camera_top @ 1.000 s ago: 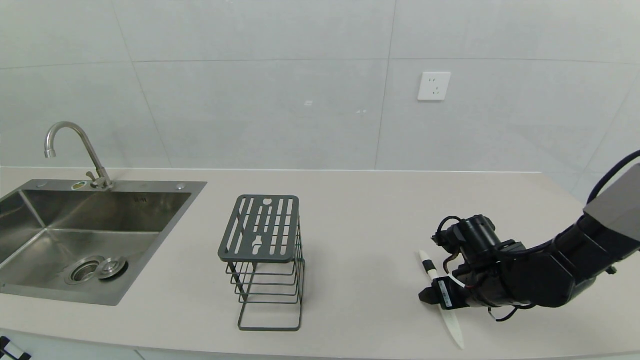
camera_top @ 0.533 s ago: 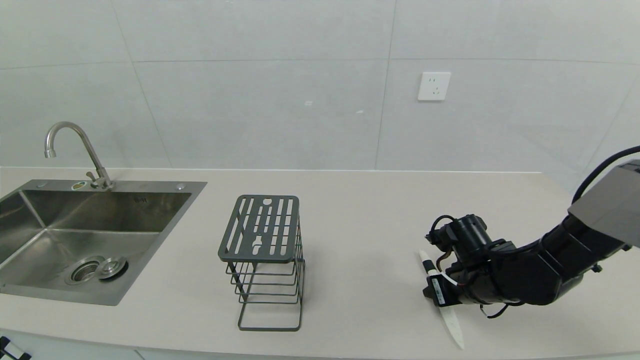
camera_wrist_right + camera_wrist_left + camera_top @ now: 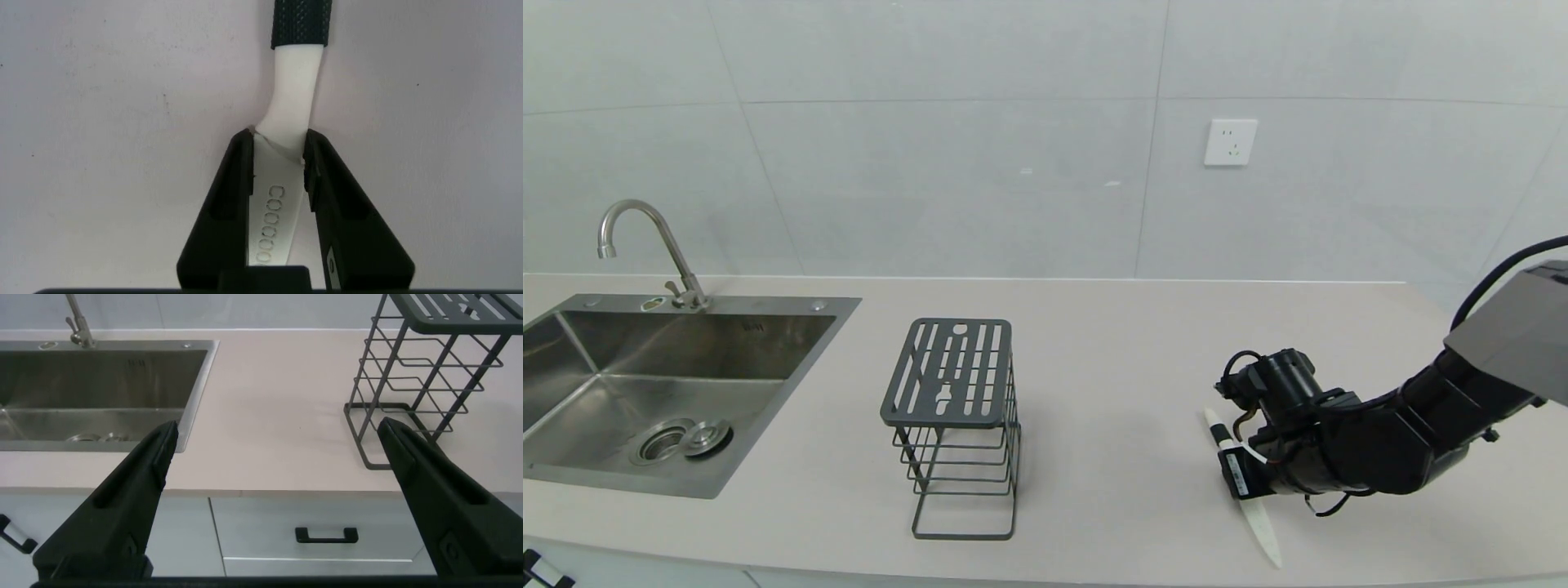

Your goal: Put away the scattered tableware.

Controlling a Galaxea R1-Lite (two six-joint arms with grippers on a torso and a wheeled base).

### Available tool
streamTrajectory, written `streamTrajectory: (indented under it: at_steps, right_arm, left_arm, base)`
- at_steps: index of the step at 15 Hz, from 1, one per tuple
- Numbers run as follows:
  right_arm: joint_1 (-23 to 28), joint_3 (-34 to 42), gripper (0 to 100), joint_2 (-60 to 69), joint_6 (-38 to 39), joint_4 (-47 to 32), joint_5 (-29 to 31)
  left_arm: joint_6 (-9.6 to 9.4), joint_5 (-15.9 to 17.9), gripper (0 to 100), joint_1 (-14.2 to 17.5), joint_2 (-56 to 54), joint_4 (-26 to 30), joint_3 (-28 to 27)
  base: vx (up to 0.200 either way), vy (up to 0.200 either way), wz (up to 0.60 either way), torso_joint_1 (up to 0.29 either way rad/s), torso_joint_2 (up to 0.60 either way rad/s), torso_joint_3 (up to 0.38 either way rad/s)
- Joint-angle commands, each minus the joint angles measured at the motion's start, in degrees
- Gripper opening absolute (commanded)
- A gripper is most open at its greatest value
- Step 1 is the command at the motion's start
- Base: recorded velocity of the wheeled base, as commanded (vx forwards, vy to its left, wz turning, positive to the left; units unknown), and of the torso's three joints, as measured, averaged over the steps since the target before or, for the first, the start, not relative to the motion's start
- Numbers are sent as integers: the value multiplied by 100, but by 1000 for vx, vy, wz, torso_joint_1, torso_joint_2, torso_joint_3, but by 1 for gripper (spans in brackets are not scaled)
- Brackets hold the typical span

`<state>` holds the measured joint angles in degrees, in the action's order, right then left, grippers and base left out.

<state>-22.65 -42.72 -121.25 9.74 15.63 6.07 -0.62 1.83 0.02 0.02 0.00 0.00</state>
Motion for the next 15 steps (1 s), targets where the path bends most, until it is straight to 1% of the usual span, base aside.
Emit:
streamTrajectory:
  at_steps: [1, 2, 3, 4, 6, 7, 8, 10, 11, 12, 14, 15]
  right_arm:
    - [77, -167, 0, 611, -447, 63, -36]
    - [94, -176, 0, 743, -517, 133, -150]
    - [112, -149, 0, 857, -570, 362, -326]
    - [173, -70, 0, 919, -684, 801, -475]
    - [340, 123, 0, 919, -1194, 1847, -704]
    - [437, 88, 0, 919, -1343, 2129, -836]
    - [507, -9, 0, 927, -1493, 2287, -1047]
    - [586, -272, 0, 1059, -1923, 2348, -1495]
    - [613, -475, 0, 1147, -2398, 2322, -1987]
    - [604, -633, 0, 1182, -2767, 2304, -2286]
    - [428, -773, 0, 1261, -3163, 2296, -2435]
    - [419, -773, 0, 1270, -3180, 2296, -2435]
  left_arm:
    - [1, 2, 100, 6, -2, 0, 0]
    - [1, 2, 100, 6, -2, 0, 0]
    - [1, -7, 100, -2, -2, 0, 0]
    - [1, 2, 100, 6, -2, 0, 0]
    - [1, 2, 100, 6, -2, 0, 0]
    - [1, 2, 100, 6, -2, 0, 0]
    - [1, 2, 100, 6, -2, 0, 0]
    - [1, 2, 100, 6, -2, 0, 0]
    - [1, -7, 100, 6, -2, -9, 0]
    - [1, -7, 100, 6, -2, 0, 0]
    - [1, -7, 100, 6, 6, 0, 0]
    - [1, -7, 100, 6, -2, 0, 0]
  base:
    - [0, 0, 0, 0, 0, 0]
    - [0, 0, 0, 0, 0, 0]
    - [0, 0, 0, 0, 0, 0]
    - [0, 0, 0, 0, 0, 0]
    - [0, 0, 0, 0, 0, 0]
    - [0, 0, 0, 0, 0, 0]
    - [0, 0, 0, 0, 0, 0]
    - [0, 0, 0, 0, 0, 0]
    - [0, 0, 0, 0, 0, 0]
    - [0, 0, 0, 0, 0, 0]
    - [0, 0, 0, 0, 0, 0]
    - [0, 0, 0, 0, 0, 0]
